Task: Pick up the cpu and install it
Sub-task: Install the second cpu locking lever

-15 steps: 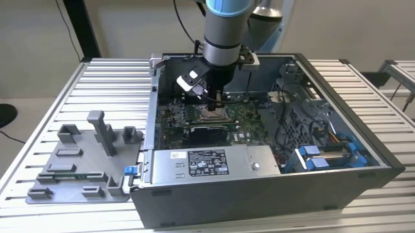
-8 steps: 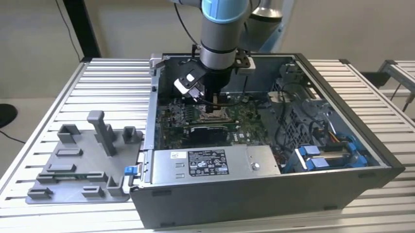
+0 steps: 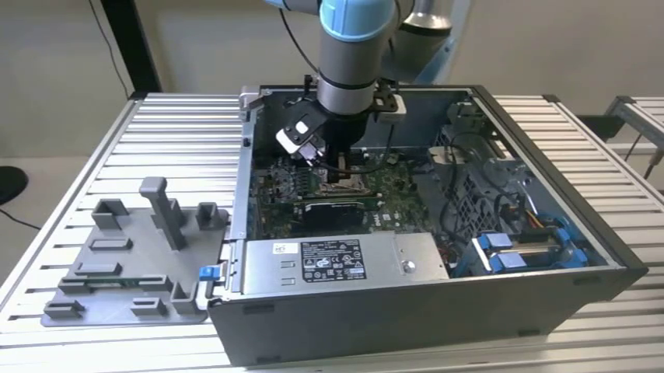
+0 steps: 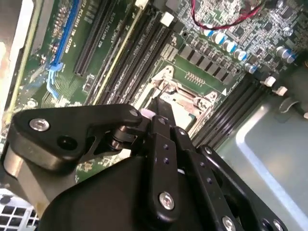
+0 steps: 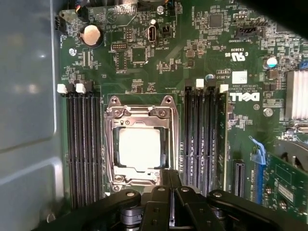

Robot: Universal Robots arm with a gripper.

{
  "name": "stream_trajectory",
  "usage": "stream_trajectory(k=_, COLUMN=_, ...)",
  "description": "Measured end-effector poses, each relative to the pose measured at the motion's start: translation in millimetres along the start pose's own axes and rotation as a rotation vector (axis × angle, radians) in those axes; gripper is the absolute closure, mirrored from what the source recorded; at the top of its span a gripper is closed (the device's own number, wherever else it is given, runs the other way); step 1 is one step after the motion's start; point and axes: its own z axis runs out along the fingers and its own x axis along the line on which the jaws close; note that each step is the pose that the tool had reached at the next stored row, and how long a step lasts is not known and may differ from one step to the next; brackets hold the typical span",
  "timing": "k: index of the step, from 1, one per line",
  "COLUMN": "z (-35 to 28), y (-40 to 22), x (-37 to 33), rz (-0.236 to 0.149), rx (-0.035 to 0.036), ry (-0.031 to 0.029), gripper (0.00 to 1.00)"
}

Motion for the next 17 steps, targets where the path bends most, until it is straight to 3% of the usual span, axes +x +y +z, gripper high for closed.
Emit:
stream_trajectory(k=4, z=-2.3, y=-0.4, x=-13.1, rz=0.001, rx=0.0002, ry=-0.0003, gripper=1.0)
stream_trajectory(k=11, z=-3.1, y=-6.4, x=-11.5, rz=0.008, rx=-0.0006, ry=-0.0002, gripper=1.0)
stream_trajectory(k=17, z=-33.7, y=0.7, x=-10.8, rz=0.01, rx=0.004, ry=-0.0001, gripper=1.0)
